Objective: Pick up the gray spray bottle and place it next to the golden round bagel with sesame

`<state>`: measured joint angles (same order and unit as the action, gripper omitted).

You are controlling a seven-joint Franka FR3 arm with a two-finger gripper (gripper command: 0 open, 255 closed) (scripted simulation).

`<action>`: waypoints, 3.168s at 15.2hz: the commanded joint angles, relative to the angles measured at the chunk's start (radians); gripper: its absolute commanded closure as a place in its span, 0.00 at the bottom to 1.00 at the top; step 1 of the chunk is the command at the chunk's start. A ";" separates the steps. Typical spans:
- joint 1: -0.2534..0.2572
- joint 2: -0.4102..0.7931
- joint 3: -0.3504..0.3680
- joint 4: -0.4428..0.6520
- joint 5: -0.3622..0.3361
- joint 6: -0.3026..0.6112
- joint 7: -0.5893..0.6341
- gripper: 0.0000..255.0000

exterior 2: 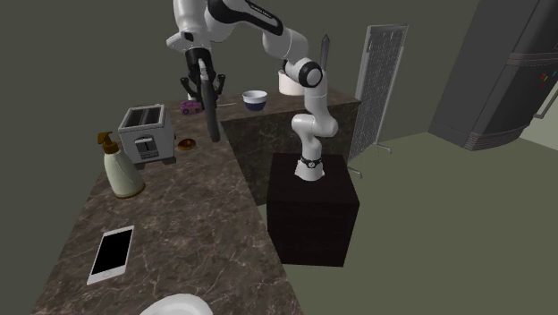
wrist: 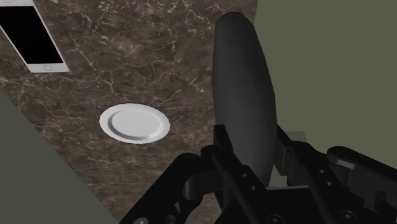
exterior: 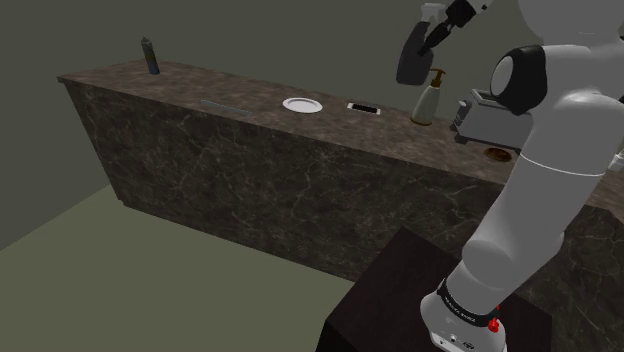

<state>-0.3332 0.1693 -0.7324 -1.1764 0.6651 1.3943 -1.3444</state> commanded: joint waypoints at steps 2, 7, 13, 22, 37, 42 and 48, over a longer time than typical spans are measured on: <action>-0.022 -0.031 -0.021 -0.076 -0.019 0.014 -0.074 1.00; -0.087 -0.027 -0.063 -0.134 -0.013 0.005 -0.199 1.00; -0.195 0.030 -0.112 -0.149 0.025 -0.031 -0.355 1.00; -0.428 0.204 -0.145 -0.065 0.127 -0.122 -0.579 1.00; -0.550 0.328 -0.143 -0.103 0.171 -0.076 -0.757 1.00; -0.524 0.325 -0.146 -0.177 0.164 -0.018 -0.791 1.00; -0.513 0.326 -0.146 -0.214 0.163 0.013 -0.808 1.00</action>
<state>-0.8464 0.4955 -0.8781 -1.3886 0.8281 1.4053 -2.1522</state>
